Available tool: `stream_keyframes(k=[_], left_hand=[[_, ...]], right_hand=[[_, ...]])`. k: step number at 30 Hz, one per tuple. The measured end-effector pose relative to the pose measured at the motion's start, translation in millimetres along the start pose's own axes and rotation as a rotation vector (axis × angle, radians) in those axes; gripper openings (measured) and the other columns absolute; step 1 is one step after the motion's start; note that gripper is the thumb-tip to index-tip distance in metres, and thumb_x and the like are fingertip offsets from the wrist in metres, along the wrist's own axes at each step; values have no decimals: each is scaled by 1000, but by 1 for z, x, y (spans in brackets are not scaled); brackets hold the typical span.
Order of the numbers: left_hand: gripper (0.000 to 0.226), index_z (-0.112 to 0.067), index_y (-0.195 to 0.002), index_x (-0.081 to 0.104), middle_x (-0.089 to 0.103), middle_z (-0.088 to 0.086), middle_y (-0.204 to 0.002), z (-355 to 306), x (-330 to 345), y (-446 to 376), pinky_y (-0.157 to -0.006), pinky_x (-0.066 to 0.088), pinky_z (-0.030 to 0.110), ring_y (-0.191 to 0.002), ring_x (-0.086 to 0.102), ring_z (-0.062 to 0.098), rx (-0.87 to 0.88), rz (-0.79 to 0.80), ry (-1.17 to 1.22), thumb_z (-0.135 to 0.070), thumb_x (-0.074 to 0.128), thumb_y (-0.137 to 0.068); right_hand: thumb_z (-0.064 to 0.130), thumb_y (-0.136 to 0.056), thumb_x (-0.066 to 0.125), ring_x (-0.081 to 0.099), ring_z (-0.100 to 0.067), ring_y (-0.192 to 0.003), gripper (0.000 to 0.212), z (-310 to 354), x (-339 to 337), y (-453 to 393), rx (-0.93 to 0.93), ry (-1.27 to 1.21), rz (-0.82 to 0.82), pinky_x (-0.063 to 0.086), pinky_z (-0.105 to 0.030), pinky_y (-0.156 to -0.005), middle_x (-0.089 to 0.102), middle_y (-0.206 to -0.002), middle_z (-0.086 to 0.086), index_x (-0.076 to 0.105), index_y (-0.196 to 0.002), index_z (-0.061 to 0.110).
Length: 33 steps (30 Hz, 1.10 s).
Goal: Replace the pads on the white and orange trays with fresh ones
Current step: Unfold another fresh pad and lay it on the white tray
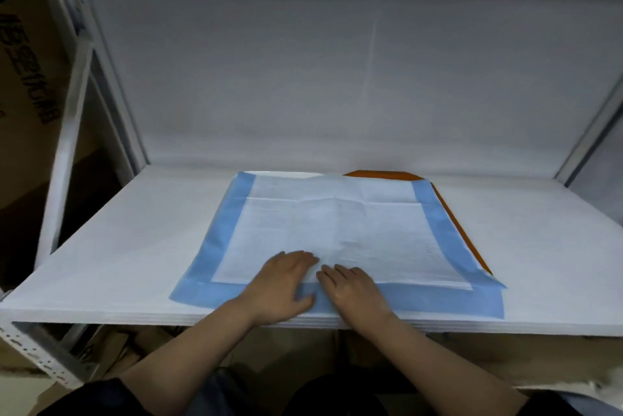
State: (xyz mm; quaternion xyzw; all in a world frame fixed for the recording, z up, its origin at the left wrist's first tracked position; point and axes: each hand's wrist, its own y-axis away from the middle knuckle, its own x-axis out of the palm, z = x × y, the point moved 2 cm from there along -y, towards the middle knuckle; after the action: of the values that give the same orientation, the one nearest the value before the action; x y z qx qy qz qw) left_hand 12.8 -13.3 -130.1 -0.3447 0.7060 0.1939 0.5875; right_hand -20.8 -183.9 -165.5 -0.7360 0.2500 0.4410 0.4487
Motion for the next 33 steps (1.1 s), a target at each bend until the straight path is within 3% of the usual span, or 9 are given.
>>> stream_keyframes(k=[3,7,10,14,19,21,25,28,33], left_hand=[[95,-21,-151,16,22,2,-156,-28,22,-12,-116,3,31,-144,19,17,119,77,-132,-63,51,-72],[104,-16,-152,5,21,9,-156,-57,37,-29,-117,18,38,-142,25,25,116,76,-261,-46,67,-74],[115,-10,-142,29,60,10,-127,-61,42,-35,-88,53,30,-107,64,22,197,-26,-287,-42,83,-45],[99,-10,-134,39,69,8,-111,-55,36,-36,-69,57,25,-87,70,20,263,-142,-266,-20,82,-45],[90,-11,-130,42,71,6,-105,-60,32,-39,-62,56,23,-80,71,18,270,-199,-293,-12,85,-51],[88,-11,-128,43,71,5,-102,-66,35,-40,-61,56,23,-79,71,17,299,-200,-294,-14,86,-51],[82,-10,-117,62,72,6,-99,-84,48,-51,-63,58,24,-80,71,17,351,-186,-350,-22,92,-41],[67,-9,-102,74,73,6,-97,-92,52,-57,-65,58,26,-81,72,18,351,-208,-394,-22,93,-39],[64,-8,-100,74,73,8,-96,-89,55,-58,-67,58,27,-82,72,20,356,-231,-427,-18,91,-39]], right_hand=[[15,-44,88,69,-17,-72,50,-30,-9,21,47,-28,-33,54,-24,-62,73,-92,-3,74,-92,13],[15,-56,73,67,-14,-63,29,-69,-30,47,162,-80,-35,50,-23,-55,72,-79,3,73,-85,19],[15,-49,84,67,-13,-63,37,-95,-45,58,302,-98,-18,49,-22,-54,72,-80,6,74,-84,22],[25,-74,66,65,-16,-61,10,-116,-55,64,426,-129,-76,49,-26,-50,70,-76,5,72,-82,21],[27,-82,55,65,-15,-65,16,-122,-58,82,379,-135,-60,49,-27,-56,69,-79,6,68,-89,21],[26,-76,62,65,-13,-67,16,-112,-55,90,276,-89,-4,49,-25,-59,69,-82,7,67,-91,24],[21,-55,86,70,-13,-84,46,-94,-44,95,207,-21,42,55,-28,-70,73,-98,3,72,-99,21],[16,-51,89,70,-20,-95,56,-98,-39,99,192,58,37,56,-33,-77,71,-109,-3,72,-105,17],[8,-42,90,71,-25,-91,64,-123,-46,120,221,124,46,56,-35,-73,71,-107,-8,73,-104,11]])
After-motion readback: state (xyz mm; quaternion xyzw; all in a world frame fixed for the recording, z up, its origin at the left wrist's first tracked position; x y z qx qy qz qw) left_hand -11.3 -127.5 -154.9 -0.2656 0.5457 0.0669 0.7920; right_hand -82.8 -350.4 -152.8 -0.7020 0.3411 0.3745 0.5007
